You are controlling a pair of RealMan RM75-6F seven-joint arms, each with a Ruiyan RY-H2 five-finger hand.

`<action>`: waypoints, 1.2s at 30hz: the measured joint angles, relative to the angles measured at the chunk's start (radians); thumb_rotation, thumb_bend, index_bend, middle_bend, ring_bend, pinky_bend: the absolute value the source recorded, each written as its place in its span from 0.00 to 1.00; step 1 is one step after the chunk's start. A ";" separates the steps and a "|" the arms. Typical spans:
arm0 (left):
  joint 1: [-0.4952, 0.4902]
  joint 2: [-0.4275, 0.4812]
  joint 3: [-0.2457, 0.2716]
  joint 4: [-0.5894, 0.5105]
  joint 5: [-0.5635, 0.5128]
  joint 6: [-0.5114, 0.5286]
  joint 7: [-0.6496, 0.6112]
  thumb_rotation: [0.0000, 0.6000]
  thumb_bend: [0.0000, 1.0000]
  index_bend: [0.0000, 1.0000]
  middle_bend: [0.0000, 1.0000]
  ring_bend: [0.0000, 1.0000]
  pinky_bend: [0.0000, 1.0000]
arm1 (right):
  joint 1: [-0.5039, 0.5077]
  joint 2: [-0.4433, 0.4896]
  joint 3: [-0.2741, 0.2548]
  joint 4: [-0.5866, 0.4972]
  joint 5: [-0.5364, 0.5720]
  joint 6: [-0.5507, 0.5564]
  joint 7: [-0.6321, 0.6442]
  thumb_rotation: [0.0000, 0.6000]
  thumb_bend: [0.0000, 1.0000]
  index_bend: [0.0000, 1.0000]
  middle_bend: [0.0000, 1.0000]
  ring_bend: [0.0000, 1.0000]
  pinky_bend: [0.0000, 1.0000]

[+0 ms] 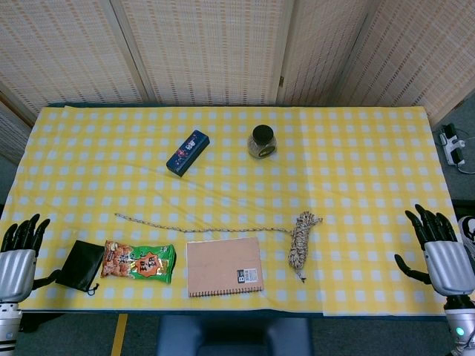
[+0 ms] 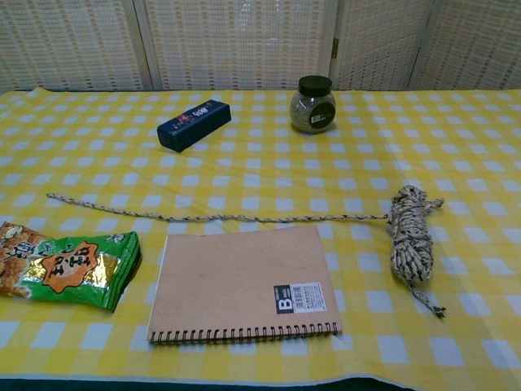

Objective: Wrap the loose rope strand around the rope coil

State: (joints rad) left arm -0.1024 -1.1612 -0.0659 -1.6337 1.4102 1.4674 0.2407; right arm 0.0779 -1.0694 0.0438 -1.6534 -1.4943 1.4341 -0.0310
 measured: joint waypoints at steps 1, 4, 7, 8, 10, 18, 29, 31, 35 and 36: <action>-0.001 -0.006 -0.002 0.004 0.000 0.003 0.001 1.00 0.13 0.00 0.00 0.00 0.00 | 0.003 0.001 0.000 -0.001 0.001 -0.003 0.002 0.78 0.37 0.00 0.00 0.00 0.00; -0.003 -0.016 -0.006 0.014 0.003 0.011 0.002 1.00 0.13 0.00 0.00 0.00 0.00 | 0.005 0.001 0.004 -0.001 0.005 -0.003 -0.001 0.78 0.37 0.00 0.00 0.00 0.00; -0.004 -0.019 -0.008 0.018 0.010 0.016 -0.001 1.00 0.13 0.00 0.00 0.00 0.00 | 0.005 0.000 0.005 0.000 0.005 -0.001 -0.003 0.78 0.37 0.00 0.00 0.00 0.00; -0.004 -0.020 -0.008 0.019 0.012 0.019 -0.003 1.00 0.13 0.00 0.00 0.00 0.00 | 0.004 0.000 0.005 0.000 0.004 0.001 -0.002 0.78 0.37 0.00 0.00 0.00 0.00; -0.003 -0.021 -0.008 0.021 0.017 0.024 -0.007 1.00 0.13 0.00 0.00 0.00 0.00 | 0.003 -0.001 0.004 0.000 0.002 0.005 -0.001 0.78 0.37 0.00 0.00 0.00 0.00; 0.004 -0.017 -0.002 0.019 0.021 0.030 -0.015 1.00 0.13 0.00 0.00 0.00 0.00 | 0.008 0.000 0.000 0.007 0.000 -0.012 0.013 0.78 0.38 0.00 0.00 0.02 0.00; 0.021 -0.010 0.008 0.020 0.035 0.049 -0.036 1.00 0.13 0.00 0.00 0.00 0.00 | 0.107 -0.005 0.003 0.012 0.018 -0.201 0.078 0.78 0.71 0.00 0.16 0.14 0.00; 0.025 -0.009 0.011 0.021 0.036 0.052 -0.040 1.00 0.13 0.00 0.00 0.00 0.00 | 0.129 -0.008 0.003 0.016 0.019 -0.239 0.093 0.78 0.71 0.00 0.17 0.15 0.00; 0.028 -0.007 0.016 0.021 0.037 0.048 -0.043 1.00 0.13 0.00 0.00 0.00 0.00 | 0.177 -0.032 0.006 0.049 0.020 -0.290 0.109 0.78 0.71 0.00 0.18 0.16 0.00; 0.029 -0.007 0.017 0.020 0.037 0.048 -0.043 1.00 0.13 0.00 0.00 0.00 0.00 | 0.183 -0.038 0.007 0.058 0.020 -0.296 0.110 0.78 0.71 0.00 0.18 0.16 0.00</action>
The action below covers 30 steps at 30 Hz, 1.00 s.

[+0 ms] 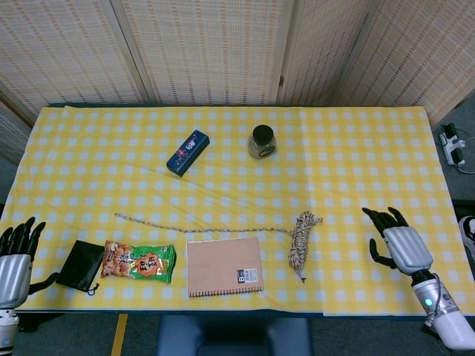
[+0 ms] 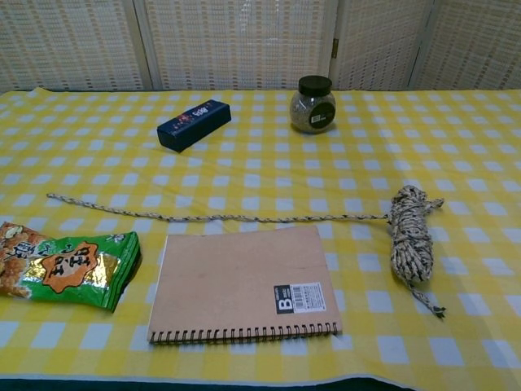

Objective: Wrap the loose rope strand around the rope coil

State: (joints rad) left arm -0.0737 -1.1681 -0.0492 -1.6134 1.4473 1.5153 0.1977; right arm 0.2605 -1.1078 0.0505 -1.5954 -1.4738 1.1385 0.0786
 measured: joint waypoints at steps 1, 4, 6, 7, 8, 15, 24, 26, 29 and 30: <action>0.000 0.000 0.000 -0.001 0.000 0.000 0.000 1.00 0.13 0.00 0.00 0.00 0.00 | 0.005 -0.006 0.001 0.008 0.001 -0.008 0.000 0.78 0.71 0.00 0.18 0.16 0.00; 0.001 0.000 0.001 -0.003 0.002 -0.001 0.000 1.00 0.13 0.00 0.00 0.00 0.00 | 0.027 -0.025 0.002 0.022 0.006 -0.041 0.002 0.78 0.71 0.00 0.20 0.16 0.00; 0.001 0.000 0.002 -0.005 0.004 -0.001 0.001 1.00 0.13 0.00 0.00 0.00 0.00 | 0.046 -0.039 0.002 0.033 0.008 -0.068 0.004 0.78 0.71 0.00 0.20 0.16 0.00; 0.001 0.000 0.002 -0.005 0.006 0.000 0.001 1.00 0.14 0.00 0.00 0.00 0.00 | 0.054 -0.046 0.002 0.039 0.010 -0.080 0.005 0.79 0.71 0.00 0.21 0.16 0.00; 0.002 0.001 0.003 -0.005 0.008 0.000 0.001 1.00 0.14 0.00 0.00 0.00 0.00 | 0.066 -0.057 0.002 0.049 0.011 -0.093 0.006 0.79 0.71 0.00 0.21 0.16 0.00; 0.005 0.005 0.005 -0.010 0.007 -0.001 0.002 1.00 0.13 0.00 0.00 0.00 0.00 | 0.120 -0.107 0.007 0.110 -0.014 -0.115 -0.014 0.78 0.62 0.00 0.20 0.17 0.00; 0.011 0.011 0.008 -0.021 0.007 0.000 0.006 1.00 0.13 0.00 0.00 0.00 0.00 | 0.197 -0.162 -0.011 0.198 -0.124 -0.129 -0.157 0.96 0.29 0.01 0.12 0.14 0.00; 0.012 0.012 0.009 -0.024 0.007 0.001 0.007 1.00 0.13 0.00 0.00 0.00 0.00 | 0.226 -0.177 -0.021 0.229 -0.161 -0.138 -0.190 1.00 0.29 0.06 0.12 0.14 0.00; 0.015 0.014 0.012 -0.026 0.008 0.000 0.008 1.00 0.13 0.00 0.00 0.00 0.00 | 0.267 -0.199 -0.036 0.272 -0.204 -0.157 -0.222 1.00 0.29 0.11 0.13 0.16 0.00; 0.016 0.015 0.012 -0.027 0.007 0.000 0.008 1.00 0.13 0.00 0.00 0.00 0.00 | 0.277 -0.207 -0.039 0.284 -0.214 -0.160 -0.227 1.00 0.29 0.13 0.14 0.17 0.00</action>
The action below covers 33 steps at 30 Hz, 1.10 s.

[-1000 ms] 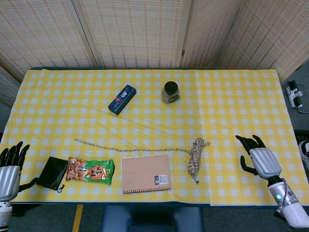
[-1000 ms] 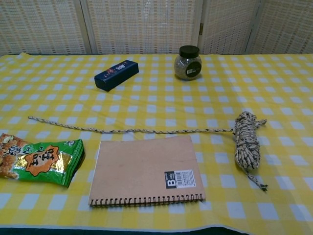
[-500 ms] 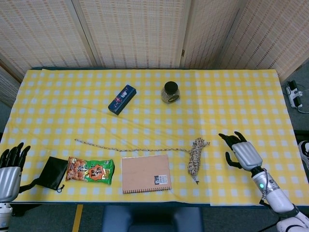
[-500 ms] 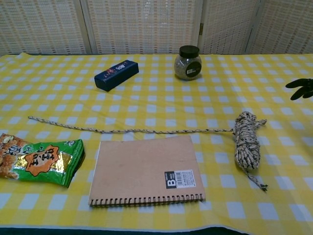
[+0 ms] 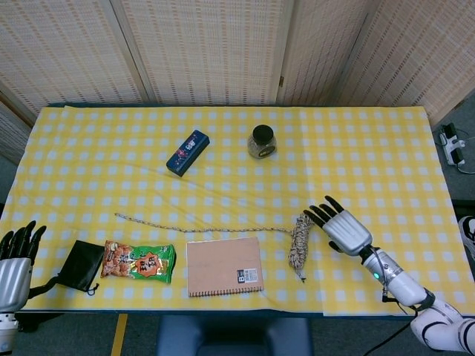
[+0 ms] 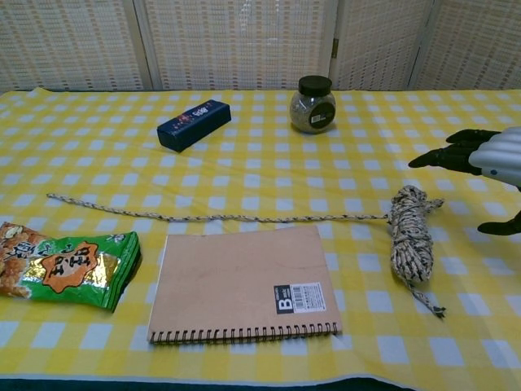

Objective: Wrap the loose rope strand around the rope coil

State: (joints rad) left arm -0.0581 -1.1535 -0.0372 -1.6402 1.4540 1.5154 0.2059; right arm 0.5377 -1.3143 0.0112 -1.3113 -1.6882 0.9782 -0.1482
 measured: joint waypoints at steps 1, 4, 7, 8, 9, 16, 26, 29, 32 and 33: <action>0.002 0.000 0.000 -0.001 -0.002 0.000 0.000 1.00 0.13 0.00 0.00 0.00 0.00 | 0.010 -0.007 -0.003 0.013 -0.010 -0.003 -0.003 1.00 0.29 0.14 0.15 0.18 0.00; 0.006 0.002 0.001 -0.002 -0.006 0.001 -0.002 1.00 0.13 0.00 0.00 0.00 0.00 | 0.038 -0.033 -0.011 0.055 -0.042 -0.003 -0.005 1.00 0.29 0.16 0.18 0.20 0.00; 0.010 0.003 0.002 -0.001 -0.011 0.001 -0.004 1.00 0.13 0.00 0.00 0.00 0.00 | 0.061 -0.057 -0.021 0.085 -0.067 0.004 0.010 1.00 0.29 0.19 0.20 0.22 0.00; 0.011 0.004 0.002 -0.001 -0.013 0.001 -0.005 1.00 0.13 0.00 0.00 0.00 0.00 | 0.069 -0.064 -0.026 0.094 -0.076 0.008 0.017 1.00 0.29 0.21 0.21 0.22 0.00; 0.011 0.004 0.002 -0.001 -0.015 0.001 -0.006 1.00 0.13 0.00 0.00 0.00 0.00 | 0.073 -0.069 -0.029 0.099 -0.082 0.012 0.021 1.00 0.29 0.22 0.22 0.23 0.00; 0.012 0.006 0.003 -0.001 -0.017 -0.007 -0.008 1.00 0.13 0.00 0.00 0.00 0.00 | 0.098 -0.107 -0.050 0.147 -0.106 0.027 0.042 1.00 0.29 0.30 0.26 0.26 0.03; 0.012 0.004 0.002 0.000 -0.026 -0.016 -0.010 1.00 0.13 0.00 0.00 0.00 0.00 | 0.119 -0.149 -0.070 0.204 -0.111 0.051 0.076 1.00 0.29 0.36 0.30 0.32 0.12; 0.012 0.003 0.003 0.001 -0.028 -0.020 -0.010 1.00 0.13 0.00 0.00 0.00 0.00 | 0.123 -0.159 -0.075 0.217 -0.111 0.057 0.084 1.00 0.29 0.37 0.32 0.33 0.13; 0.012 0.003 0.002 0.001 -0.031 -0.022 -0.011 1.00 0.13 0.00 0.00 0.00 0.00 | 0.127 -0.166 -0.081 0.228 -0.109 0.058 0.088 1.00 0.29 0.38 0.33 0.34 0.15; 0.012 0.003 0.002 0.002 -0.031 -0.023 -0.011 1.00 0.13 0.00 0.00 0.00 0.00 | 0.128 -0.167 -0.082 0.231 -0.109 0.058 0.090 1.00 0.29 0.38 0.33 0.34 0.15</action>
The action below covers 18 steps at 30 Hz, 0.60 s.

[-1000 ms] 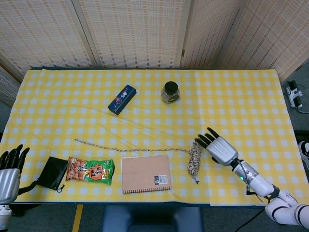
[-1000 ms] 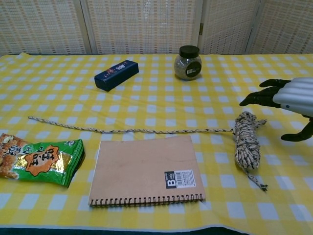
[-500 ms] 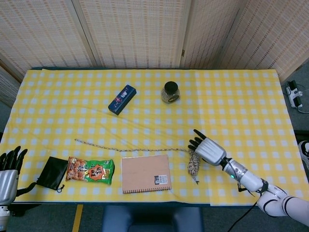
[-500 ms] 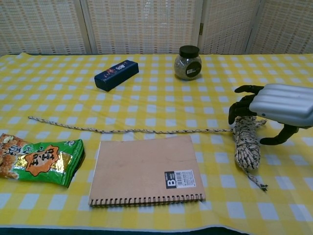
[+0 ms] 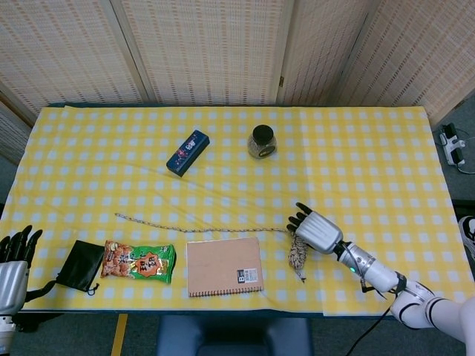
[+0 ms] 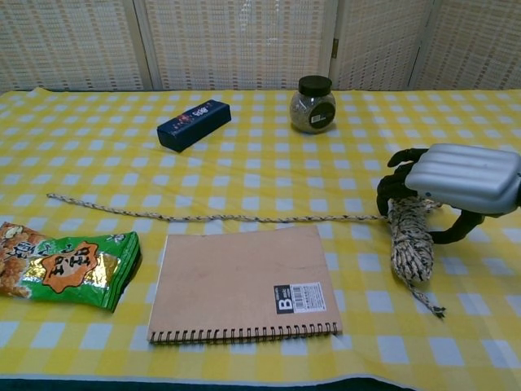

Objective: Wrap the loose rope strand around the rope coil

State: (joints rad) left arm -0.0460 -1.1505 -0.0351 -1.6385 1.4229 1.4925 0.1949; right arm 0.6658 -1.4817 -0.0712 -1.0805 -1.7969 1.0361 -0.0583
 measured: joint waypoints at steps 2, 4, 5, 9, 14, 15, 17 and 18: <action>0.000 -0.001 0.001 0.001 -0.001 -0.002 0.001 1.00 0.13 0.00 0.00 0.00 0.00 | 0.002 -0.004 -0.003 0.008 0.002 0.001 0.006 1.00 0.29 0.40 0.34 0.35 0.17; 0.000 -0.001 0.001 0.003 -0.003 -0.005 0.002 1.00 0.13 0.00 0.00 0.00 0.00 | 0.003 -0.007 -0.004 0.015 0.005 0.002 0.011 1.00 0.29 0.42 0.35 0.36 0.19; 0.000 -0.001 0.001 0.003 -0.004 -0.006 0.002 1.00 0.13 0.00 0.00 0.00 0.00 | 0.004 -0.009 -0.006 0.020 0.007 0.003 0.014 1.00 0.29 0.43 0.35 0.37 0.20; -0.002 -0.003 0.001 0.004 -0.006 -0.011 0.003 1.00 0.13 0.00 0.00 0.00 0.00 | 0.007 -0.018 -0.011 0.039 0.012 0.002 0.026 1.00 0.29 0.45 0.38 0.39 0.24; -0.003 -0.004 0.001 0.005 -0.008 -0.015 0.003 1.00 0.13 0.00 0.00 0.00 0.00 | 0.012 -0.035 -0.017 0.062 0.013 0.008 0.046 1.00 0.30 0.50 0.41 0.42 0.28; -0.003 -0.004 0.001 0.006 -0.009 -0.015 0.003 1.00 0.13 0.00 0.00 0.00 0.00 | 0.013 -0.037 -0.018 0.066 0.013 0.009 0.050 1.00 0.30 0.51 0.41 0.42 0.29; -0.003 -0.004 0.000 0.007 -0.009 -0.016 0.002 1.00 0.13 0.00 0.00 0.00 0.00 | 0.016 -0.043 -0.020 0.075 0.011 0.013 0.059 1.00 0.34 0.55 0.44 0.46 0.32; -0.003 -0.004 0.000 0.007 -0.010 -0.016 0.001 1.00 0.13 0.00 0.00 0.00 0.00 | 0.017 -0.046 -0.021 0.079 0.011 0.017 0.064 1.00 0.36 0.56 0.45 0.47 0.34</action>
State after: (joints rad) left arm -0.0488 -1.1545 -0.0348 -1.6311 1.4132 1.4769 0.1959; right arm 0.6829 -1.5273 -0.0921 -1.0018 -1.7863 1.0527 0.0057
